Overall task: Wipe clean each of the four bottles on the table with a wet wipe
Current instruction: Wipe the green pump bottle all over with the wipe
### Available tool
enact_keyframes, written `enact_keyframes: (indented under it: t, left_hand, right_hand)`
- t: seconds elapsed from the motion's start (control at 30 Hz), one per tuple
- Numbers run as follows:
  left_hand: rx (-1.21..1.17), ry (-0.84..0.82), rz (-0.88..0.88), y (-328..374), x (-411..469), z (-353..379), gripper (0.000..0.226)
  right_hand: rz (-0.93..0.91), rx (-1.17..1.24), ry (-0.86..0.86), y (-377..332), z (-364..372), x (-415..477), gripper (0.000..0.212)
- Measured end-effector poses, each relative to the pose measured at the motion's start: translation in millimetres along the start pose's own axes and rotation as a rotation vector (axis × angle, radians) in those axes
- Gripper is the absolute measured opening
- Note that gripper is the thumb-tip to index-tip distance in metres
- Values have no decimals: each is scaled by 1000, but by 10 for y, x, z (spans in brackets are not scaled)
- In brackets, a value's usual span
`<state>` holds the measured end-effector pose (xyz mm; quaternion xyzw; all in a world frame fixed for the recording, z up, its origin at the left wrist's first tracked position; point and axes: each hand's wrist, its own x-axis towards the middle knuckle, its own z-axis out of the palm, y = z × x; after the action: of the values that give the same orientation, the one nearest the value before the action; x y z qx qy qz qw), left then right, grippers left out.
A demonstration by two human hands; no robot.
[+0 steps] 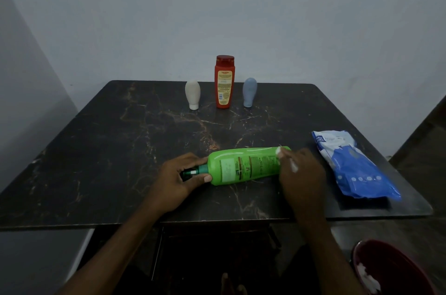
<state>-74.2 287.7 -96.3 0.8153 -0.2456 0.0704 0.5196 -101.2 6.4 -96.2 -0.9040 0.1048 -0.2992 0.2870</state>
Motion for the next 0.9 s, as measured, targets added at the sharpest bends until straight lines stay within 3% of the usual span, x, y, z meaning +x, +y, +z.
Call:
enact_keyframes:
  t: [0.13,0.3,0.47,0.57,0.73,0.9]
  left_hand:
    - [5,4,0,-7,3,3,42]
    - [19,22,26,2,-6,18,41]
    - [34,44,28,-1,-7,13,40]
    - [29,39,40,11,-9,18,39]
    - [22,29,47,6,-10,7,41]
    - [26,21,56,-10,-6,7,41]
  right_hand:
    - [127,72,-2,77,-106,103,19]
    - [132,155,-30,-446,33,-28,18]
    - [-69,156,-93,-907,261,-325,20]
    - [-60,161,-116,-837,224,-283,23]
    - [124,65,-108,-356,-65,21,23]
    - [187,28,-11,35,-157,136,25]
